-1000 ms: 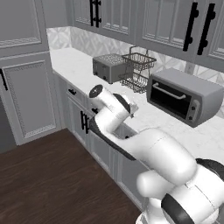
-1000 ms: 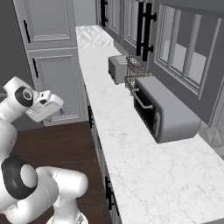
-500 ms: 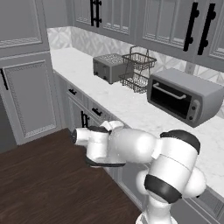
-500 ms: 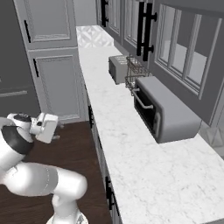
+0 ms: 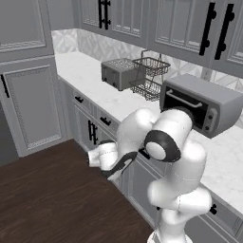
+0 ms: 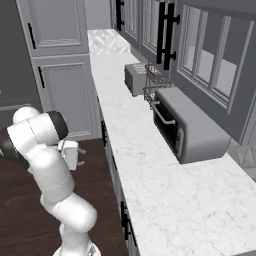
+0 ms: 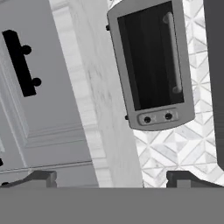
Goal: Take a straw from the drawer in front and place it inside the glass cup on the dining counter.
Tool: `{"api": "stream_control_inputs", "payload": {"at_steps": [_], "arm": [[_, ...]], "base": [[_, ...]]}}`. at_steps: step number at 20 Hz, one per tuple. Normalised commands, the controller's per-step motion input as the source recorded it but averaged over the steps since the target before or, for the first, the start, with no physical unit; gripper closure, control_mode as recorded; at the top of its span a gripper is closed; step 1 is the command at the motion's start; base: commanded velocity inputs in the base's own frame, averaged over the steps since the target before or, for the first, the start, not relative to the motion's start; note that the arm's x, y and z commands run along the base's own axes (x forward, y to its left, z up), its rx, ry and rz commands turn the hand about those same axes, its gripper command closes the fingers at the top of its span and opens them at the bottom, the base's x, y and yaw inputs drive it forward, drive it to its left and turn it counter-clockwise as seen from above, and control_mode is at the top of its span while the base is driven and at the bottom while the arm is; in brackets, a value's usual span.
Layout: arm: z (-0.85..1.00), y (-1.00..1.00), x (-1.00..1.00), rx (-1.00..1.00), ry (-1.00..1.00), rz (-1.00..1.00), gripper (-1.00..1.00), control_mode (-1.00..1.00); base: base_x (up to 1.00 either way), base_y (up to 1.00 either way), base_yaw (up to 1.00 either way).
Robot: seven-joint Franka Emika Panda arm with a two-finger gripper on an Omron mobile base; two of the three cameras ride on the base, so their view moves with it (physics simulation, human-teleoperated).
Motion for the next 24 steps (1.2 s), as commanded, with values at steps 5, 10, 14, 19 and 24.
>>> {"api": "stream_control_inputs", "payload": {"at_steps": [5, 10, 14, 19, 24], "arm": [[-0.3, -0.08, 0.69, -0.01, 0.0, -0.03, -1.0, -1.0], [-0.52, -0.03, 0.69, -0.04, 0.0, 0.0, -1.0, -1.0], [-0.38, -0.34, 0.33, -0.02, 0.0, 0.0, -1.0, -1.0], [-0.14, -0.61, 0.06, 0.0, 0.0, 0.0, -1.0, -1.0], [-0.08, -0.47, 0.0, 0.05, 0.0, 0.02, -1.0, -1.0]], "base": [[0.0, 0.0, 0.0], [0.0, 0.0, 0.0], [0.0, 0.0, 0.0], [0.0, 0.0, 0.0], [0.0, 0.0, 0.0]]}}
